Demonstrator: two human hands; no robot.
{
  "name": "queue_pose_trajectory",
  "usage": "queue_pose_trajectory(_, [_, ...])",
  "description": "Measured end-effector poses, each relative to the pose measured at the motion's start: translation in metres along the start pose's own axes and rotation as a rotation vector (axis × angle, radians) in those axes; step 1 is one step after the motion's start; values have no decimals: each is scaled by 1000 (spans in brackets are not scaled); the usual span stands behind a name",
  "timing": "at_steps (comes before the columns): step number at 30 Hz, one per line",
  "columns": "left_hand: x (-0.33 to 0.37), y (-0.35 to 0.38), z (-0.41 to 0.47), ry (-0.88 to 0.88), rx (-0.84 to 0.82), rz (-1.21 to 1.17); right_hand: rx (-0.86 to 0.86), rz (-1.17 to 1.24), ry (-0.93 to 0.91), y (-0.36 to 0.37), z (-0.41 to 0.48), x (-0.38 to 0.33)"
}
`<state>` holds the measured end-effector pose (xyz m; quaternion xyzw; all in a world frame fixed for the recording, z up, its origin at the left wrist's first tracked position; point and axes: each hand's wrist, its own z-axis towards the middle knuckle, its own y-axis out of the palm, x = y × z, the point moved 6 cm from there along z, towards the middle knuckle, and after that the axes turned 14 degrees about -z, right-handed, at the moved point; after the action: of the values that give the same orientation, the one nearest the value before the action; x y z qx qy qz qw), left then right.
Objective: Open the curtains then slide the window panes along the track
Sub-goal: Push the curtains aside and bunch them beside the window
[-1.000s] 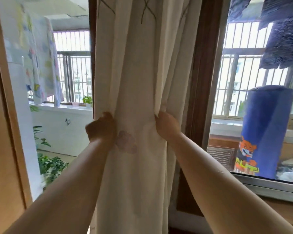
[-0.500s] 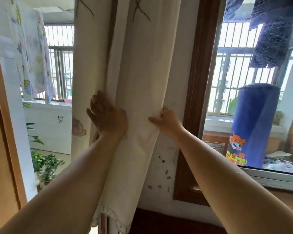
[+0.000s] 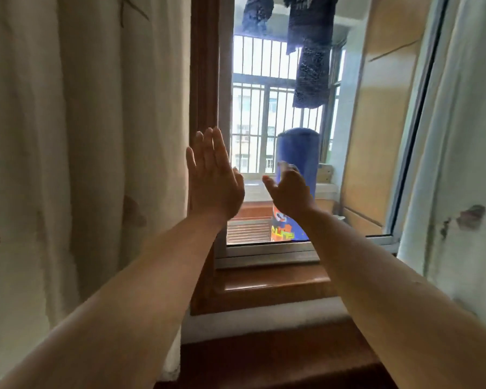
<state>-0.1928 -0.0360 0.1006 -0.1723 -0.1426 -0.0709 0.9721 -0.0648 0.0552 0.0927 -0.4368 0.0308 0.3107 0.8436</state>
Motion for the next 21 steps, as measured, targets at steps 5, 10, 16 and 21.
queue_pose_trajectory(5, [51,49,-5,-25,-152,-50,53,-93,69,-45,1,86])
queue_pose_trajectory(10, [120,109,-11,-103,-268,-168,57,-180,164,-88,-5,178])
queue_pose_trajectory(16, [217,181,-24,-139,-365,-354,86,-273,217,-135,-1,282])
queue_pose_trajectory(21, [270,236,-35,-220,-449,-450,81,-303,240,-160,1,356])
